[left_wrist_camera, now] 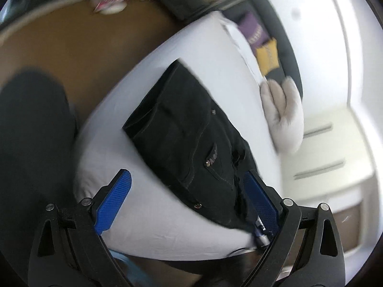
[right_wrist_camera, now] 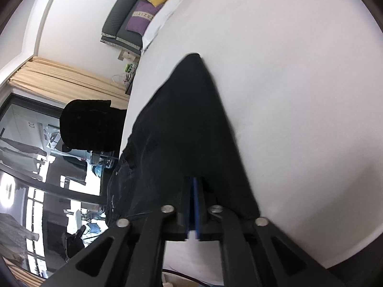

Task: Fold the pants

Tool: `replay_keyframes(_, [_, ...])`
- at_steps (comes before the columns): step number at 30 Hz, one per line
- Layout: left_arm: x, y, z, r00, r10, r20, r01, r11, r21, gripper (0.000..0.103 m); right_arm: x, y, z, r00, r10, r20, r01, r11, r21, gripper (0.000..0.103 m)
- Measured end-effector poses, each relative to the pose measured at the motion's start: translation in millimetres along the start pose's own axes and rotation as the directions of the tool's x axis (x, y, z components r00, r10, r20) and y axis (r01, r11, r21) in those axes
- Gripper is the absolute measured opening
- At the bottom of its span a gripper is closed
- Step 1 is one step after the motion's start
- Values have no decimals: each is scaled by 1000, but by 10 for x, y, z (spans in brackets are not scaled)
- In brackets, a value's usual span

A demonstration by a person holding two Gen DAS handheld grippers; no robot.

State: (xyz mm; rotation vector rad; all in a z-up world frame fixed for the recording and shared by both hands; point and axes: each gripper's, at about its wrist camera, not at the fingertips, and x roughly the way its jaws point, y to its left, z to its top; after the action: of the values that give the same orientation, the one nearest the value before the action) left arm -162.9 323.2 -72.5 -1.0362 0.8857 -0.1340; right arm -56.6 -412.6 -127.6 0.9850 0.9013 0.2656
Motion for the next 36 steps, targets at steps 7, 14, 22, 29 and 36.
replay_keyframes(7, [197,126,142,998,-61,-6,61,997,-53,94,-130,535,51,983,176,42,-175,984,-31,68])
replay_keyframes(14, [412,456,196,988,-156,16,156,965,-210,92,140,878,125,950,305,-67,-308,950,-49,57])
replay_keyframes(22, [605,488,283,984,-180,-8,173,956,-239,38,622,1245,19,939,274,-206,-294,953,-73,51])
replay_keyframes(29, [645,307,343,990,-139,-24,134,981,-143,19,1150,1505,67,936,91,-341,-155,974,-167,28])
replay_keyframes(36, [614,-9,461,996,-91,-12,91,996,14,15,1847,1559,141,888,-67,-456,-50,969,-240,15])
